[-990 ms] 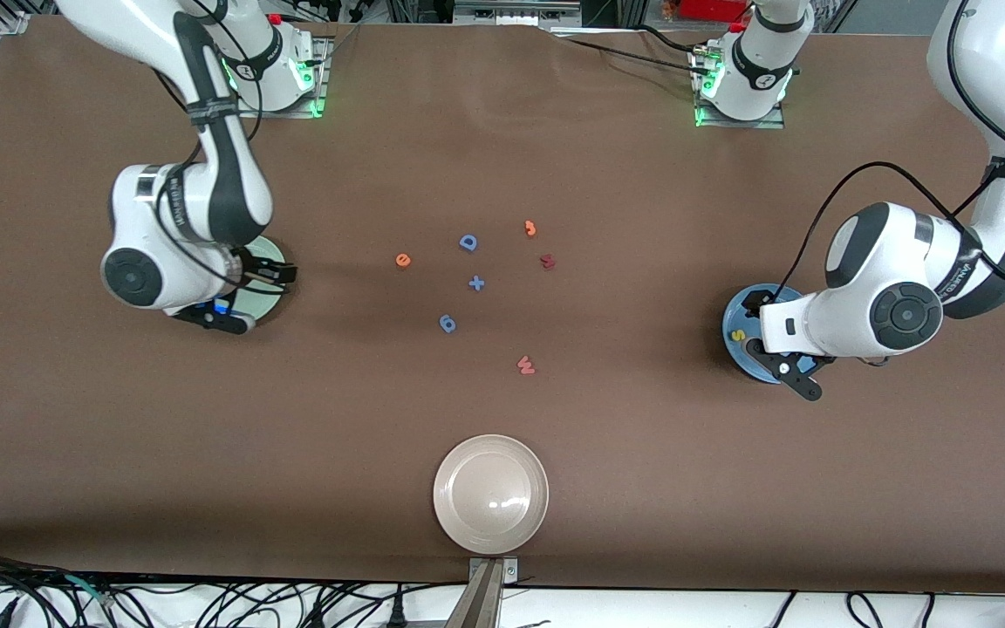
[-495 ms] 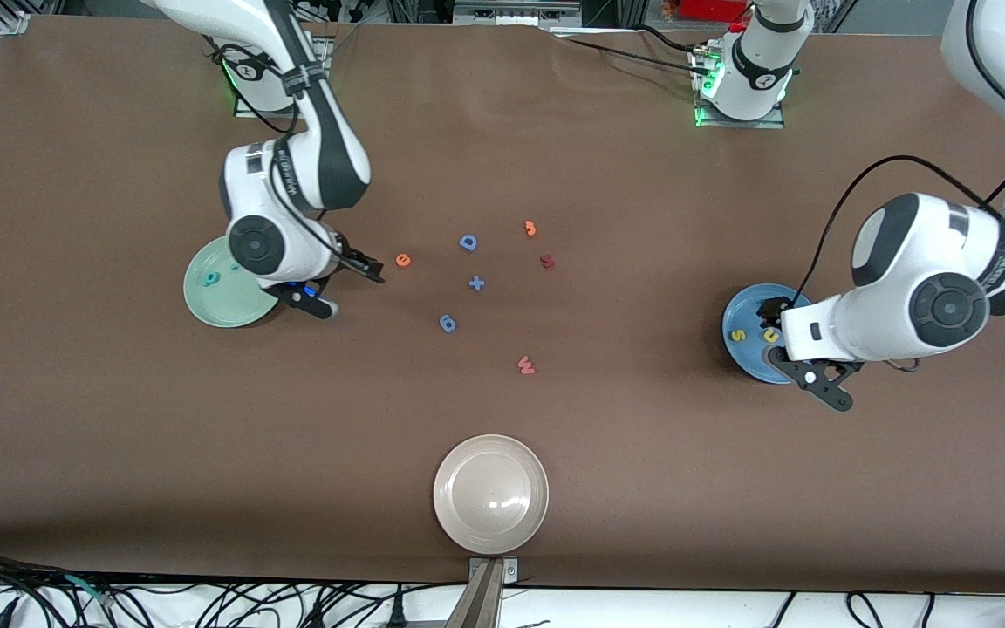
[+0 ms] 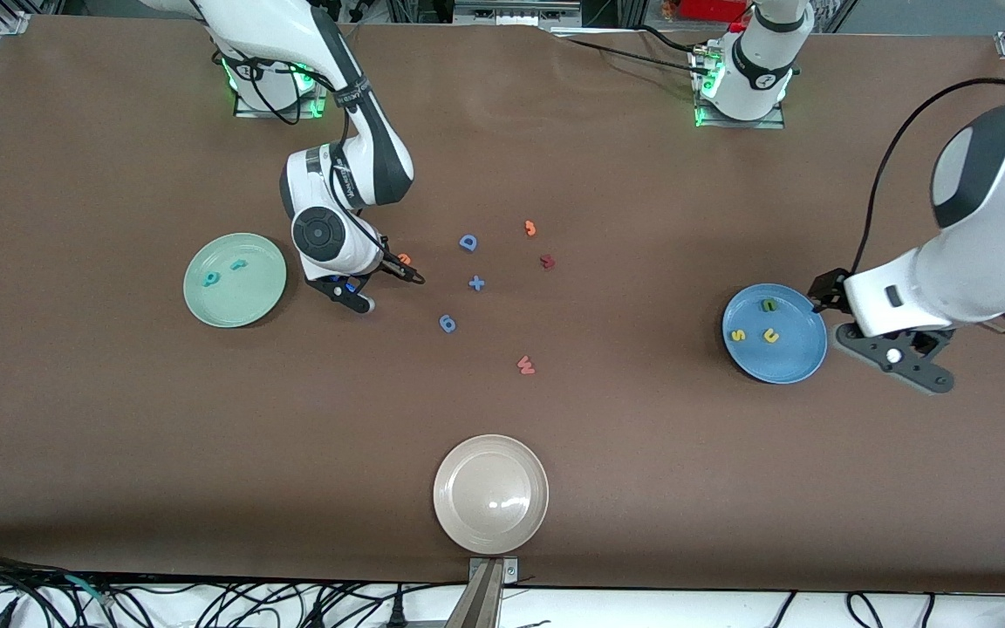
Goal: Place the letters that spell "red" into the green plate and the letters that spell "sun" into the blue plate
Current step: 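Grip the orange e with the right gripper while the left gripper withdraws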
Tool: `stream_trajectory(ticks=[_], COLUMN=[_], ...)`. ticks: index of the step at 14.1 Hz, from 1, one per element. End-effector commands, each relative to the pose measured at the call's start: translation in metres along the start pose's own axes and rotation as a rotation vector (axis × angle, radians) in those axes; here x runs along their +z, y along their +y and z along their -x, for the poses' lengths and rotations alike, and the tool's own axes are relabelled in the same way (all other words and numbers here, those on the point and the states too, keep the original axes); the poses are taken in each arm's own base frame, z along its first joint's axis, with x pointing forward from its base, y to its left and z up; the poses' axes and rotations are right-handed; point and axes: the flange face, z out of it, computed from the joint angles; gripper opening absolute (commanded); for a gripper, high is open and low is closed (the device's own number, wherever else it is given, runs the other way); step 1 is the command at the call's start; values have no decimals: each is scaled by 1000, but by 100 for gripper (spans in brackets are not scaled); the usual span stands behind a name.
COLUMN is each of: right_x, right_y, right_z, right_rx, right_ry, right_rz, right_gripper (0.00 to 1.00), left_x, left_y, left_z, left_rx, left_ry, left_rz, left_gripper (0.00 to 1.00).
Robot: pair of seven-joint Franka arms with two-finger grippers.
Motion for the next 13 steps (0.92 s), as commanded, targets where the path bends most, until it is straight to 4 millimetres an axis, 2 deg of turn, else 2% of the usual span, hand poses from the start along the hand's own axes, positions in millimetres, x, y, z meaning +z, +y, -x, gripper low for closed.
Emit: stream_trajectory(ticks=[1,2,4,6,7,8,9,11,12,13], right_x=[15,17,25,29,29,30,31,30,30,30], right_y=[-4,-6,-10,-11,-11,-12,-11,-12,-12,-11], right_z=[12,14,19,19,19,21,21,21,21,20], right_rx=[42,51,57,67,67,63,64,63,63,64], right_ry=[-3,-4,5,9,9,7,6,7,6,7], right_rz=[-35,-35,-37,-35,-35,-34,-31,-34,-33,-33], right_gripper=[97,97,96,95,89,78,70,60,48,40], left_x=[-40,-54,-73,-82,-82,-83,-81,-68,-66,-64], left_y=[11,11,25,40,41,46,49,53,49,45], left_z=[17,27,48,70,78,86,89,86,85,85], left_rx=[-65,-90,-153,-298,-357,-365,-359,-356,-364,-371], left_ry=[27,49,82,100,132,172,183,163,160,153], left_rz=[-42,-32,20,68,73,66,64,96,103,105], left_gripper=[100,100,100,100,100,100,100,100,100,100])
